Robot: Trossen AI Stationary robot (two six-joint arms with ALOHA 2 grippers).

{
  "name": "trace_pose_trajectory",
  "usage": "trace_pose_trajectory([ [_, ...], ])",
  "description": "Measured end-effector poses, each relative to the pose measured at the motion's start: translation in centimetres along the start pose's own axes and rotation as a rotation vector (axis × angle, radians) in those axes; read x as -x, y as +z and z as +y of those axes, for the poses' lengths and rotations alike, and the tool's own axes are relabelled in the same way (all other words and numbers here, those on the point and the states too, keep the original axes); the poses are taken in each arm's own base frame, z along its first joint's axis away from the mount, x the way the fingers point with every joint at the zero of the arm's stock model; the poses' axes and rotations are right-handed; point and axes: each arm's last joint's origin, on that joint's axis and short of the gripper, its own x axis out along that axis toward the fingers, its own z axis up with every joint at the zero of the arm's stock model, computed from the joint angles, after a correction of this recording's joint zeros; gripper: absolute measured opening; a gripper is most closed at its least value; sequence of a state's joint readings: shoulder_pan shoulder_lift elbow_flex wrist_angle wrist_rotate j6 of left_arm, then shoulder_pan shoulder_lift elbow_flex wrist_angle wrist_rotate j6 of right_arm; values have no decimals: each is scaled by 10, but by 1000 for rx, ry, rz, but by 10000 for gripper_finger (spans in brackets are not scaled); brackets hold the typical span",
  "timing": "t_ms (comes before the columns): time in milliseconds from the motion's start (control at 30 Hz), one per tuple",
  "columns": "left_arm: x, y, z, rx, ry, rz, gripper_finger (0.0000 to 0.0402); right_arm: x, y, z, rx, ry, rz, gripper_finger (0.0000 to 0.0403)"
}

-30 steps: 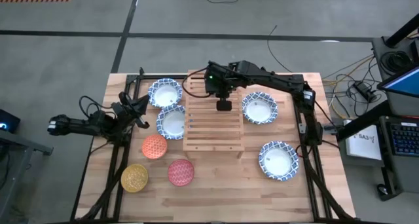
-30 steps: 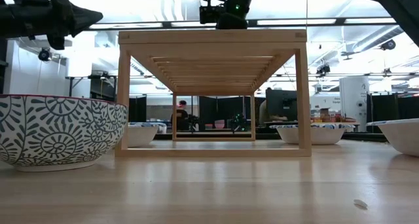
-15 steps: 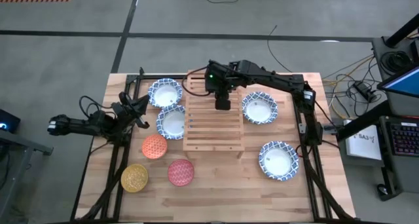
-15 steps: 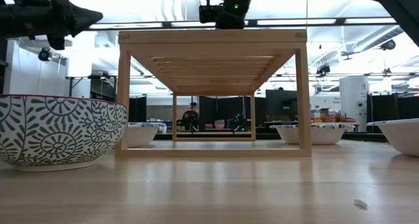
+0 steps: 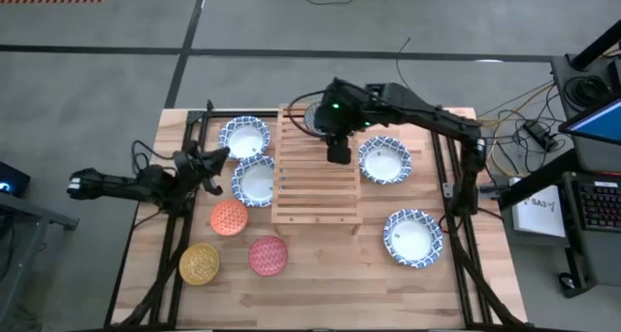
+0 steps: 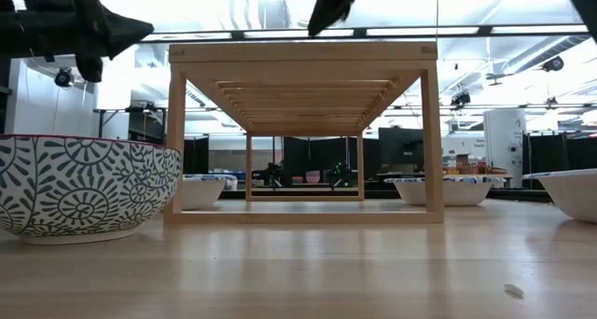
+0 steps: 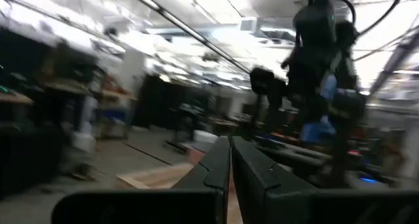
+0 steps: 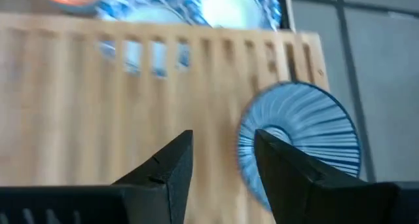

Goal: Place and stack bowls onto a shelf
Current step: Put the top left white patterned bowl on the shelf

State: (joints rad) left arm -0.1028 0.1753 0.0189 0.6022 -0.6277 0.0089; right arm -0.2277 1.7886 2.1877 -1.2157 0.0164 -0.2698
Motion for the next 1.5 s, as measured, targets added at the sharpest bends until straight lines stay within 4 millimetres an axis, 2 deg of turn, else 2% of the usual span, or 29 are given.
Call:
trace_pose_trajectory([
  [167,-7,-6,-7,90,-65,81,0,24,1,36,64,66,-74,129],
  [333,-26,8,-21,68,-56,165,0,41,-7,79,117,136,-167,116],
  [433,-44,25,-32,-51,4,288,0,44,-17,107,140,182,-232,111],
  [600,-66,51,-35,-353,304,603,0,44,-42,152,157,275,-322,105],
  [667,-72,59,-34,-430,369,724,0,44,-55,167,149,270,-350,104],
  [767,-80,62,-34,-518,380,915,0,40,-77,187,124,254,-357,104],
  [833,-88,59,-35,-517,356,959,0,37,-92,199,105,255,-363,104],
  [967,-102,42,-35,-562,213,1131,0,31,-117,218,67,277,-431,104],
  [1100,-116,24,-27,-606,156,1300,0,18,-137,231,52,283,-514,104],
  [1233,-134,16,-14,-648,216,1417,0,4,-153,234,17,295,-524,104],
  [1400,-160,14,14,-660,329,1539,0,-11,-169,235,-24,302,-504,105],
  [1500,-168,12,31,-727,292,1651,0,-14,-174,237,-31,312,-524,104],
])
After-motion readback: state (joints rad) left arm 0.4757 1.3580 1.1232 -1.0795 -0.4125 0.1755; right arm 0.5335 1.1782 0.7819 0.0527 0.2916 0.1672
